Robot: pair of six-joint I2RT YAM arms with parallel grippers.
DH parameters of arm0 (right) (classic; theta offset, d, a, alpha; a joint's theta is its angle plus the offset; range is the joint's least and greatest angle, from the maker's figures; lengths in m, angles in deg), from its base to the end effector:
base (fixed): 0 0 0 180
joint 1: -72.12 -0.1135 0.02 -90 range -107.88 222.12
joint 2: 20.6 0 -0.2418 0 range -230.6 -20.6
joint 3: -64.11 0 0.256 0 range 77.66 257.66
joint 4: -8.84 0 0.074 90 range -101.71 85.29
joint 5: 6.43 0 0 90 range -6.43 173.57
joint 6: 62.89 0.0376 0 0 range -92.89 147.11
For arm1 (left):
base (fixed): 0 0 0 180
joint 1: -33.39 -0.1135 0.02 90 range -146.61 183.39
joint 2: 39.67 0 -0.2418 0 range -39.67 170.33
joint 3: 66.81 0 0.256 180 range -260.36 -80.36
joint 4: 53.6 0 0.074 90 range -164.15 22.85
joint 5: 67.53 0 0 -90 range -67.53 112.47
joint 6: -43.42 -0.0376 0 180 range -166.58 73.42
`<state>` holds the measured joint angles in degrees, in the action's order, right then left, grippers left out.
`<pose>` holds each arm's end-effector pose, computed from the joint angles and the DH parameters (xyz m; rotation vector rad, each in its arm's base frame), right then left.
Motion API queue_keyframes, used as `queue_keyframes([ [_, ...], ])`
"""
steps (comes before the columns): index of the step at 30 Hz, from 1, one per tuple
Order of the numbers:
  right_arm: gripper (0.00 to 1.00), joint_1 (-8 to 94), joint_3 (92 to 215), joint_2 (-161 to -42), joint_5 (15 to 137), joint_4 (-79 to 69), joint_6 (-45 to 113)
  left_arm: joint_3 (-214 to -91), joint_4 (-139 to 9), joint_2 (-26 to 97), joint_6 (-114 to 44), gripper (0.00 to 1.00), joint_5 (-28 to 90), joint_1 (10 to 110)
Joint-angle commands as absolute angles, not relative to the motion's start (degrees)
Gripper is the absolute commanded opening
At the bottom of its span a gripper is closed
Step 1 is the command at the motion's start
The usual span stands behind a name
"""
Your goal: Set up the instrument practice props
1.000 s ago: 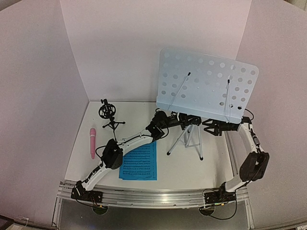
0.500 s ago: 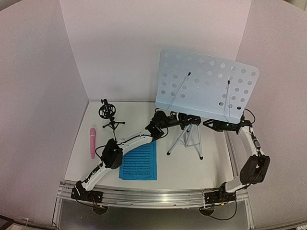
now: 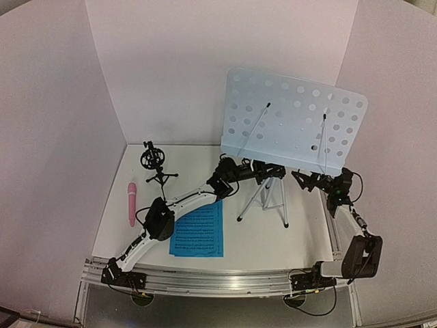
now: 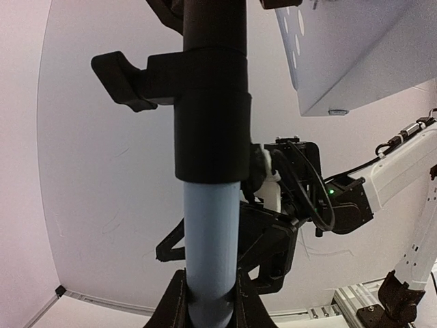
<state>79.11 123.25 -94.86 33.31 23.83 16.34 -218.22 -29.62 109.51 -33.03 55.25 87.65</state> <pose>0.3009 -0.0078 0.2792 -0.7210 1.4168 0.4455 0.3212 -0.4812 0.2940 0.9322 0.9112 -1.3441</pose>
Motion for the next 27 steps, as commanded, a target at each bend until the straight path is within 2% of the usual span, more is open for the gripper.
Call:
queue_keyframes([
  [1, 0.70, 78.9, 120.4, -94.5, 29.4, 34.1, -1.9, -220.3, -27.2, 109.4, -30.2, 0.00, 55.8, 86.7],
  [5, 0.64, 78.0, 119.2, -94.1, 29.7, 33.5, -14.3, -221.1, -26.8, 110.1, -29.2, 0.00, 55.8, 86.7],
  [10, 0.63, 73.2, 117.3, -94.1, 36.3, 33.0, -27.5, -221.6, -27.0, 110.6, -28.7, 0.00, 56.1, 86.4],
  [18, 0.58, 71.0, 116.6, -89.1, 36.2, 31.8, -31.9, -223.7, -28.5, 112.0, -28.8, 0.00, 55.9, 86.4],
  [23, 0.53, 69.9, 118.9, -90.1, 34.5, 26.0, -36.0, -224.2, -29.4, 112.2, -29.5, 0.00, 56.0, 86.4],
  [27, 0.52, 68.9, 120.3, -91.5, 36.2, 21.8, -39.7, -224.1, -30.0, 112.1, -29.8, 0.00, 55.6, 86.4],
])
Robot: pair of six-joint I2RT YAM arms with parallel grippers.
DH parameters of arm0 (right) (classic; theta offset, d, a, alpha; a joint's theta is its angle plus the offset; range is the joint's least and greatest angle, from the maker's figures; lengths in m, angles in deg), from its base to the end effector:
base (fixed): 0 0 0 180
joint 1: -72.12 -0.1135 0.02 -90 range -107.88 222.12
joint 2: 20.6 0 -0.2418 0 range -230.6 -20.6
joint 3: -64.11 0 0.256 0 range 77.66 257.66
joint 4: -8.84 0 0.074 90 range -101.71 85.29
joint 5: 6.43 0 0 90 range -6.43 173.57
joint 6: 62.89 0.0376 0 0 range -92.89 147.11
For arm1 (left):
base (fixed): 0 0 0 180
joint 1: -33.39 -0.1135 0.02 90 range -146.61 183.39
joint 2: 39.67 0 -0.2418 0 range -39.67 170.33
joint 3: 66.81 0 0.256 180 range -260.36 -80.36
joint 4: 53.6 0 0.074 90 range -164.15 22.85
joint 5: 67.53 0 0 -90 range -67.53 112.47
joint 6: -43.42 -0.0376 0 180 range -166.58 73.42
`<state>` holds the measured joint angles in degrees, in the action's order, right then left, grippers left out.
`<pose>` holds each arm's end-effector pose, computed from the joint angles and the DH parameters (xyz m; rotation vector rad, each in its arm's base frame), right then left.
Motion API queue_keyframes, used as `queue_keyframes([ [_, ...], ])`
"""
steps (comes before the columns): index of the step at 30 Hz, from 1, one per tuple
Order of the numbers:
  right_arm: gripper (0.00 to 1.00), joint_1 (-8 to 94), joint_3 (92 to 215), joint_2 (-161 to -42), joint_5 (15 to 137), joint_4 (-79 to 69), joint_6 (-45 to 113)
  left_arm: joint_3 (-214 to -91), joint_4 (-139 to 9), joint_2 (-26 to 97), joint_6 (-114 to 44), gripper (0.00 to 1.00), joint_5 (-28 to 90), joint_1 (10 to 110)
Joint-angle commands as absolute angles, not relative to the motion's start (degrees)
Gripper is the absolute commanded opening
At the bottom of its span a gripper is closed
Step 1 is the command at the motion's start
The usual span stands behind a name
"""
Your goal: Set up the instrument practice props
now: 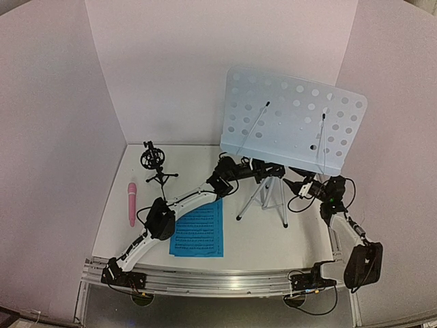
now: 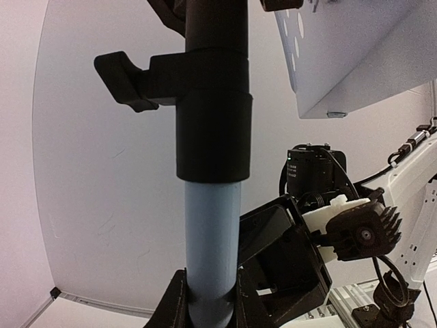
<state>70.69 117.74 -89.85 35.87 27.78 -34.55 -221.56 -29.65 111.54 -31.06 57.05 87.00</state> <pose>0.2792 0.0348 0.2764 -1.2825 0.8442 -0.2075 0.3272 -0.4800 0.2942 0.9374 0.8991 -1.3766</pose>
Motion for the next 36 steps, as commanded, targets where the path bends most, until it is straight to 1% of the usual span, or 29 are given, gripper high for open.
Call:
queue_keyframes([
  [1, 0.52, 68.9, 120.6, -91.8, 36.7, 21.5, -40.3, -224.1, -30.0, 112.0, -29.8, 0.00, 55.6, 86.4],
  [10, 0.52, 68.7, 123.2, -93.9, 38.3, 20.6, -44.1, -223.8, -30.0, 112.0, -29.1, 0.00, 55.8, 86.5],
  [22, 0.49, 68.4, 125.1, -93.7, 37.1, 20.6, -45.6, -223.5, -30.8, 112.0, -28.4, 0.00, 56.6, 86.5],
  [29, 0.43, 68.0, 126.8, -95.4, 36.1, 19.9, -47.1, -223.5, -31.2, 112.0, -28.9, 0.00, 56.4, 86.6],
  [36, 0.39, 67.2, 129.1, -96.1, 35.7, 13.6, -49.8, -223.2, -31.3, 111.8, -29.7, 0.00, 56.3, 86.6],
])
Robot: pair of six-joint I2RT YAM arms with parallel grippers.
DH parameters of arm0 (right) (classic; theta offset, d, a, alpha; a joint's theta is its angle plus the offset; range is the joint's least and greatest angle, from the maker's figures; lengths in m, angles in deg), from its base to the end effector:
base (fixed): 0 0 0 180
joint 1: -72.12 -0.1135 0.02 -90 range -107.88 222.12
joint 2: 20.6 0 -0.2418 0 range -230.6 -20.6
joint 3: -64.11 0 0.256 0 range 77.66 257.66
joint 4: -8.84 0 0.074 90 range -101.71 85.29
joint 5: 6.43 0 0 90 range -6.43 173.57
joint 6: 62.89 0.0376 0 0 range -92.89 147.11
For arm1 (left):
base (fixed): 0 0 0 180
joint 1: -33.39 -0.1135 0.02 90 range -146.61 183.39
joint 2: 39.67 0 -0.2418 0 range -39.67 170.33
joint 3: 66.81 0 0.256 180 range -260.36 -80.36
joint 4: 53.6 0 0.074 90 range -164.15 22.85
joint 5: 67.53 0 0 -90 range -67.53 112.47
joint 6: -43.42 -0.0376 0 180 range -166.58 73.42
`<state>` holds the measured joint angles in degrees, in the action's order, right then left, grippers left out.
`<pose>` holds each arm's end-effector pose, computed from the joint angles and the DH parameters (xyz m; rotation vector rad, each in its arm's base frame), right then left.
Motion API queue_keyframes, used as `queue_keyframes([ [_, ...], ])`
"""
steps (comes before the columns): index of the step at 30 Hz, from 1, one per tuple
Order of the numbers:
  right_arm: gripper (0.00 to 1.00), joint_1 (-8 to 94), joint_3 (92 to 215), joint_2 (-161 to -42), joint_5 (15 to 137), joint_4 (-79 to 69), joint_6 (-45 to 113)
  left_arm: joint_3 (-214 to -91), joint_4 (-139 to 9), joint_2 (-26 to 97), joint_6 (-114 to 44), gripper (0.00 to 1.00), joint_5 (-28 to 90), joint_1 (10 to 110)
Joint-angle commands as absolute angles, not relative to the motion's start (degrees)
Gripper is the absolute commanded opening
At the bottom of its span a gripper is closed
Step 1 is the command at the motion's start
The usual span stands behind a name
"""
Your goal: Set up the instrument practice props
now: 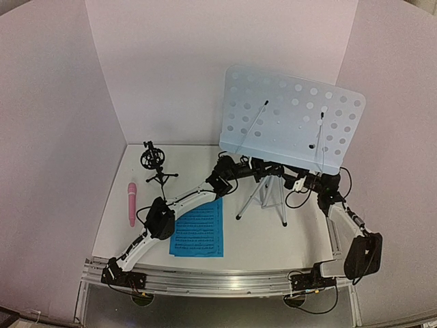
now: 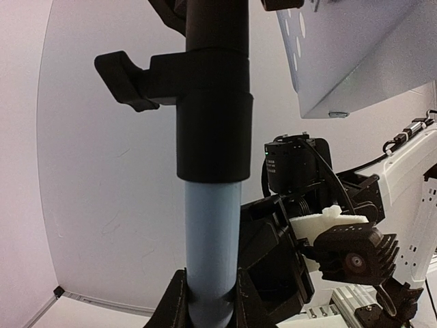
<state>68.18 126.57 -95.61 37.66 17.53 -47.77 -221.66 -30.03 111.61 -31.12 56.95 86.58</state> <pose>0.3047 0.0481 0.2847 -1.4221 0.7880 -0.2986 0.3311 -0.4779 0.2935 0.9335 0.9082 -1.3691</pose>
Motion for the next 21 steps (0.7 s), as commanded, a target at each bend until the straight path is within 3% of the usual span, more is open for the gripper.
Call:
queue_keyframes([
  [1, 0.36, 67.1, 129.4, -96.1, 35.7, 12.7, -50.3, -223.5, -31.4, 112.0, -29.8, 0.00, 56.2, 86.6],
  [16, 0.09, 66.9, 132.4, -97.9, 37.2, 0.7, -41.5, -224.0, -31.7, 112.1, -30.0, 0.00, 56.3, 86.6],
  [21, 0.05, 66.9, 130.0, -96.1, 36.0, 0.3, -35.4, -224.1, -32.4, 112.0, -30.7, 0.00, 57.1, 86.6],
])
